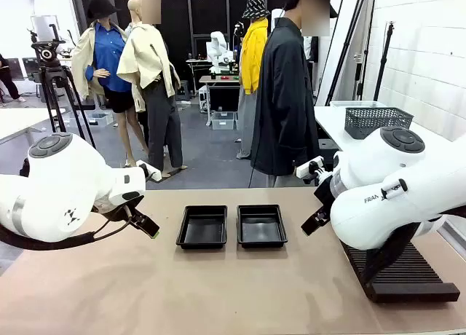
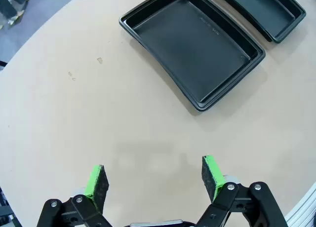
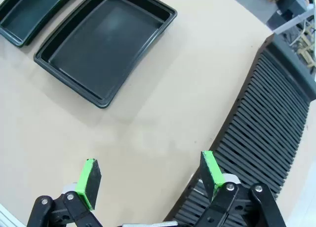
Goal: Inspect and transfer BCBs to ESD trays.
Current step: Pick up the Blank PCB from the PCB Rack and place it in the left ESD tray.
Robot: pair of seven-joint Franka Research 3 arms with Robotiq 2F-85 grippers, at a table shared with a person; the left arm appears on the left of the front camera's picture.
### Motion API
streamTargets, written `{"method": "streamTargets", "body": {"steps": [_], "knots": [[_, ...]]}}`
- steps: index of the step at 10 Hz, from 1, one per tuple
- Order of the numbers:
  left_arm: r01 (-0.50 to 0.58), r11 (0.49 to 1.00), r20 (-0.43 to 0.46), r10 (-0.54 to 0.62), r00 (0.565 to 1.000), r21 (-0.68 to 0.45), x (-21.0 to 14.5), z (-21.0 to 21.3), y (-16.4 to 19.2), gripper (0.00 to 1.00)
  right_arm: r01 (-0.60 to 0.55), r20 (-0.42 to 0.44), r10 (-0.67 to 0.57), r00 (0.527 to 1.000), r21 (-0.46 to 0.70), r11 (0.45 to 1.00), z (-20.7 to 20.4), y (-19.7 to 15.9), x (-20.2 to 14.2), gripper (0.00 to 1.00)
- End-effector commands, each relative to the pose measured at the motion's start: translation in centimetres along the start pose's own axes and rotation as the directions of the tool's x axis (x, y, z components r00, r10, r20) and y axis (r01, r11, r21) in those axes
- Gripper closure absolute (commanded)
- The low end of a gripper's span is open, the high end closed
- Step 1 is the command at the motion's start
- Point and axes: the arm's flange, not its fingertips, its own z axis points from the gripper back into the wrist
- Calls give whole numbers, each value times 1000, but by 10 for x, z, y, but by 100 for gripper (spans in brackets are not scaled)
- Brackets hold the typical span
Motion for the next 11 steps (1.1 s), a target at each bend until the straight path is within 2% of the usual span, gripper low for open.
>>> {"method": "streamTargets", "body": {"steps": [1, 11], "knots": [[0, 1000, 0, 0, 1000, 0, 0, 0, 0, 0, 0, 0, 0, 1000, 0, 1000, 0, 0, 0, 0], [0, 1000, 0, 0, 1000, 0, 0, 0, 0, 0, 0, 0, 0, 1000, 0, 1000, 0, 0, 0, 0]]}}
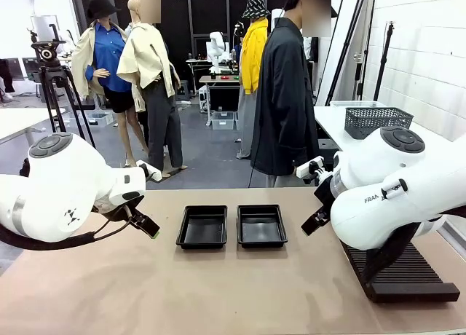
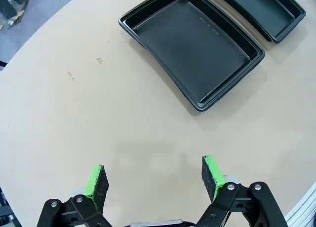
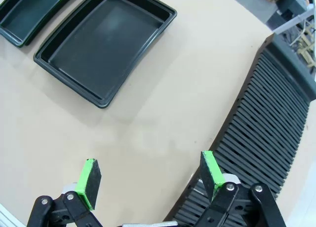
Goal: Inspect and transfer BCBs to ESD trays.
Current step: Pick up the Blank PCB from the PCB Rack and place it in the left ESD tray.
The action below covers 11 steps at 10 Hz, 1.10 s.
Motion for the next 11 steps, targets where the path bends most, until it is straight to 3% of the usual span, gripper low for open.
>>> {"method": "streamTargets", "body": {"steps": [1, 11], "knots": [[-1, 1000, 0, 1, 1000, 0, 0, 0, 1, 0, 0, 0, 0, 1000, 0, 1000, 0, 0, 0, 0], [0, 1000, 0, 0, 1000, 0, 0, 0, 0, 0, 0, 0, 0, 1000, 0, 1000, 0, 0, 0, 0]]}}
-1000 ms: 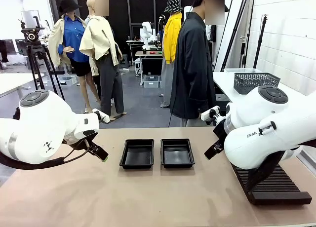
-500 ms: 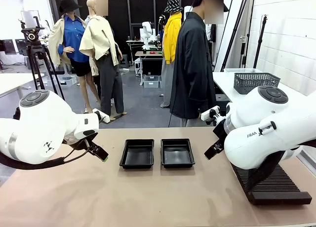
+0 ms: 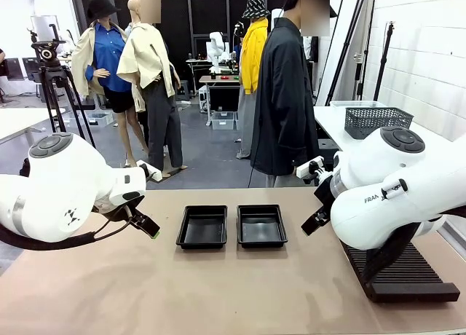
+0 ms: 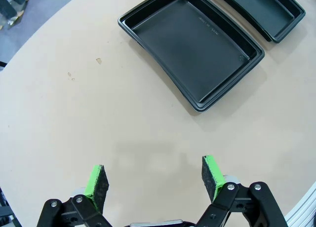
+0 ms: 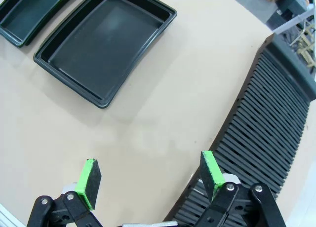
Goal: Inspect and transfer BCBs to ESD trays.
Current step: Pick up the Blank PCB from the PCB Rack and place it in the left ESD tray.
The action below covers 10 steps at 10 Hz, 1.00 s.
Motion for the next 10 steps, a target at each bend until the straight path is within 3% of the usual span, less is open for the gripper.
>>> {"method": "streamTargets", "body": {"steps": [1, 10], "knots": [[-1, 1000, 0, 1, 1000, 0, 0, 0, 1, 0, 0, 0, 0, 1000, 0, 1000, 0, 0, 0, 0], [-1, 1000, 0, 1, 1000, 0, 0, 0, 1, 0, 0, 0, 0, 1000, 0, 1000, 0, 0, 0, 0]]}}
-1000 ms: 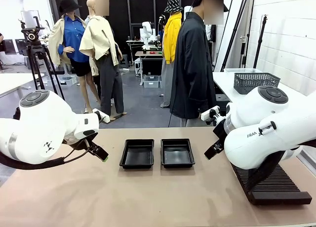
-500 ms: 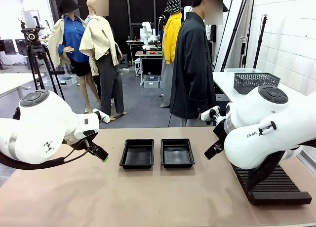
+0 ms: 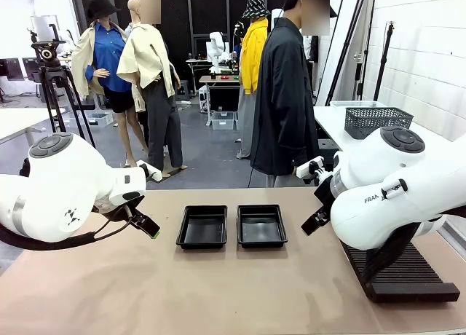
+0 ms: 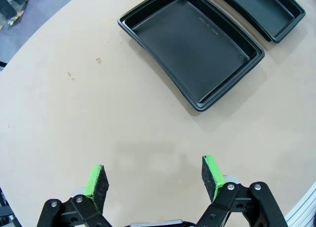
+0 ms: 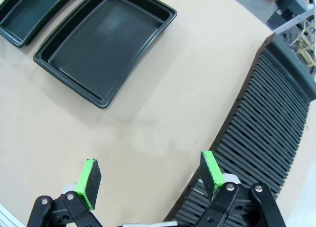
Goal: Inspect and transfer BCBs to ESD trays.
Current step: Pick up the Blank PCB from the PCB Rack and place it in the left ESD tray.
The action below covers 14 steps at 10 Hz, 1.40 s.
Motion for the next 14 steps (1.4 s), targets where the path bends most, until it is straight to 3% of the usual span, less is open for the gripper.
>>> {"method": "streamTargets", "body": {"steps": [1, 9, 10, 11, 14], "knots": [[-1, 1000, 0, 1, 1000, 0, 0, 0, 1, 0, 0, 0, 0, 1000, 0, 1000, 0, 0, 0, 0], [0, 1000, 0, 0, 1000, 0, 0, 0, 0, 0, 0, 0, 0, 1000, 0, 1000, 0, 0, 0, 0], [-46, 998, 6, 46, 999, -49, 6, 3, 10, 0, 18, -41, -18, 999, 0, 1000, 6, -11, 6, 0], [-111, 991, -5, 111, 994, -76, 14, 5, 24, 0, 53, -36, -52, 998, 34, 998, 16, -25, 16, 0], [-169, 964, -72, 158, 985, -206, 37, 12, 64, 0, 103, -33, -98, 995, 200, 974, 44, -63, 35, 0]]}}
